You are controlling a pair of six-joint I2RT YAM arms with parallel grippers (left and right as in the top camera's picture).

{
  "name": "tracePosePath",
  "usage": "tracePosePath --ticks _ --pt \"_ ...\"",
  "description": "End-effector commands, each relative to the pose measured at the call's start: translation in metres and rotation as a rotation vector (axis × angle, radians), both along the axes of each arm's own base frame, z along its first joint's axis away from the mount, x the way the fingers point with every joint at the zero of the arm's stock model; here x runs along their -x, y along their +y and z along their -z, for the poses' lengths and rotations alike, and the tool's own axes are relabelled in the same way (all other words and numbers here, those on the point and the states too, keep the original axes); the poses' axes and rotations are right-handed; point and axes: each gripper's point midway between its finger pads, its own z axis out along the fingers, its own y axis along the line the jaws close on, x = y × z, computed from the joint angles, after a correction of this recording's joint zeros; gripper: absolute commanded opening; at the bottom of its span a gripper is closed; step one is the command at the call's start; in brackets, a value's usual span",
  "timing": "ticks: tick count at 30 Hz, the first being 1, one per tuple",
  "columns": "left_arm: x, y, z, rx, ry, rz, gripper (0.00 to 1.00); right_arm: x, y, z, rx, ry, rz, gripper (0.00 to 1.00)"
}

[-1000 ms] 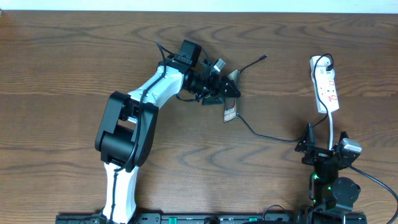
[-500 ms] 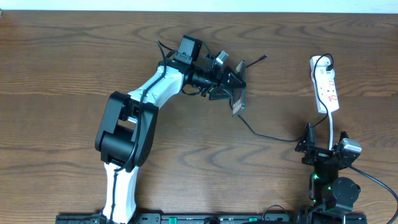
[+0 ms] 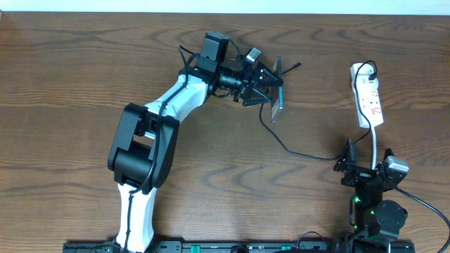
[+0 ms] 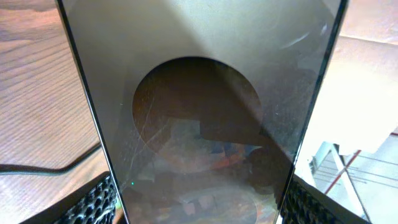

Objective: Plug charger to phone and switch on socket
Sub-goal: 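Rotate the phone upright and move it toward the cable end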

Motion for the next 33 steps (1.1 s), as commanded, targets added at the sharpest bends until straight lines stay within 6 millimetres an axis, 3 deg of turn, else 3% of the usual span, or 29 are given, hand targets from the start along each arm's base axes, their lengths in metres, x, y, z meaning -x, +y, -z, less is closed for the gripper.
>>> tracePosePath --ticks 1,11,33 --pt "0.002 -0.001 -0.011 0.022 0.107 0.016 0.53 0.0 0.002 0.0 0.014 0.001 -0.01 0.99" --pt "-0.004 -0.003 -0.02 0.002 0.307 -0.024 0.53 0.0 0.002 0.0 0.014 0.001 -0.01 0.99" --pt "0.001 -0.001 -0.025 0.014 0.342 0.013 0.53 0.0 0.002 0.0 0.014 0.0 -0.01 0.99"
